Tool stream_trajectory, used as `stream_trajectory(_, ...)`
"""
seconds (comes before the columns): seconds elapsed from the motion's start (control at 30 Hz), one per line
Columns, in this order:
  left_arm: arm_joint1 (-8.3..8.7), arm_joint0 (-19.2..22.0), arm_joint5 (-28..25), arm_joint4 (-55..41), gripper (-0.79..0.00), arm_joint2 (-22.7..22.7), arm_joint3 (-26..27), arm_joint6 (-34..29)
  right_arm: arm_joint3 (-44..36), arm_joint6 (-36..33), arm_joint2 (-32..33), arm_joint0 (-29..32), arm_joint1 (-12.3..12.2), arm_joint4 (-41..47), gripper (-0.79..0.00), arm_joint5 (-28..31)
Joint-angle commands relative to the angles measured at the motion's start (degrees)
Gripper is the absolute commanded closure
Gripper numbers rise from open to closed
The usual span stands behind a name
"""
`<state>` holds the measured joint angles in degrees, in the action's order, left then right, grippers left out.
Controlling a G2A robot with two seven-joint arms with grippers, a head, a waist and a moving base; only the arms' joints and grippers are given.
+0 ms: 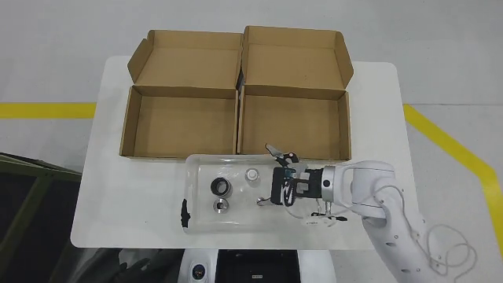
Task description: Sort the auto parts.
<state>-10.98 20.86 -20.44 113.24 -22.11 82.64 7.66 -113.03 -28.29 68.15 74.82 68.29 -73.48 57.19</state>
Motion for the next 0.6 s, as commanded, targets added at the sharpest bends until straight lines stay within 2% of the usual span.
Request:
stream_trajectory(0.0, 0.0, 0.0, 0.0, 0.0, -0.785, 0.0, 0.0, 0.0, 0.4, -0.5, -1.4, -0.7, 0.0, -0.6, -0.785, -0.5)
stream_trajectory(0.57, 0.0, 0.0, 0.0, 0.0, -0.785, 0.0, 0.0, 0.0, 3.6, -0.8, -9.9, -4.4, 0.2, -7.0, -0.785, -4.3)
